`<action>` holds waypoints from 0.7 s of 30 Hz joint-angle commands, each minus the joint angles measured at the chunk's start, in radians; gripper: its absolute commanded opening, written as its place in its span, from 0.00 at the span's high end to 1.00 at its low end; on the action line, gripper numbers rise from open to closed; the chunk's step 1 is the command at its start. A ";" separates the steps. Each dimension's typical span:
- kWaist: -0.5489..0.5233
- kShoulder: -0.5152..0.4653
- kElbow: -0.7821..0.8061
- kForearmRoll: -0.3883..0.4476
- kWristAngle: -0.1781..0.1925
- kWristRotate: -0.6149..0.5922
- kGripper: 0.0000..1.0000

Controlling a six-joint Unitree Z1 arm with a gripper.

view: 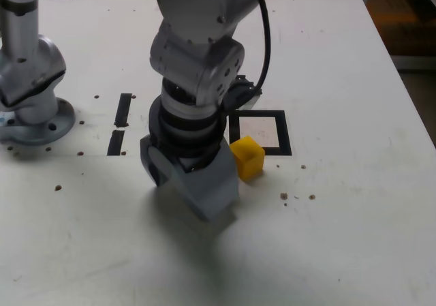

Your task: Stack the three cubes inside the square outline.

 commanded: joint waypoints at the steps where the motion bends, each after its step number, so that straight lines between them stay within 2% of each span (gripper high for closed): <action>1: 0.001 0.004 -0.007 0.001 0.006 0.001 0.12; 5: 0.009 0.009 -0.005 -0.001 0.011 -0.006 0.20; 15: 0.012 0.018 0.006 -0.027 0.045 -0.059 0.57; 21: 0.012 0.023 0.008 -0.058 0.057 -0.074 0.74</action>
